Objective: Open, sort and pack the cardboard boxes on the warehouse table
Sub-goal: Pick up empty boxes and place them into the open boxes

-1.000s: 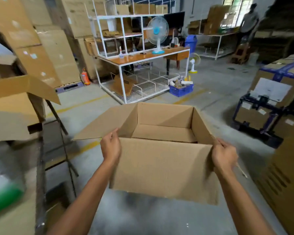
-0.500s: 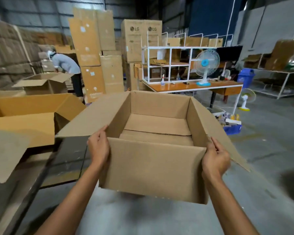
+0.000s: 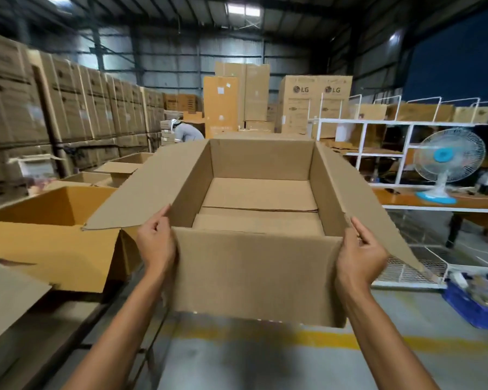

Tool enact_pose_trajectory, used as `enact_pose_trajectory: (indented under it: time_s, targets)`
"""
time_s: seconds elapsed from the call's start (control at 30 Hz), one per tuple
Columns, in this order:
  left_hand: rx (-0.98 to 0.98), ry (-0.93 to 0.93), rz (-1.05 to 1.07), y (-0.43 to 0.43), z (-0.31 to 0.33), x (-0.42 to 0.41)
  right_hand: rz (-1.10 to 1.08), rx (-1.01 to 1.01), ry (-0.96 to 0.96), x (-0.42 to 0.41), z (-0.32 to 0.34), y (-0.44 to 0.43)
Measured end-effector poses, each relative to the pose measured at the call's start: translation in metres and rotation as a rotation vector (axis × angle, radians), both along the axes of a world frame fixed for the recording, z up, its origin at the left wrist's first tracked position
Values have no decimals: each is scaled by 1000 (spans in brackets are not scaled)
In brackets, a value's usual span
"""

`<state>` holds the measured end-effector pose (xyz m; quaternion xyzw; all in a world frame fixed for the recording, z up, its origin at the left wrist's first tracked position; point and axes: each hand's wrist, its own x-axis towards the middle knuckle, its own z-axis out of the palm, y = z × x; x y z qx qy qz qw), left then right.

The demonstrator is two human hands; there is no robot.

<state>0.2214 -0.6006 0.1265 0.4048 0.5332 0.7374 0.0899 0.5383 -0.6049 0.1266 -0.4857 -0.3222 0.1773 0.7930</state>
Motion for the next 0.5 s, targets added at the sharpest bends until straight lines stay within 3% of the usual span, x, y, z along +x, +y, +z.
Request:
enact_pose_trajectory:
  time_s: [0.5]
  targets:
    - [98,74,498,156,43,-31,446,72,-9,-58,42,300]
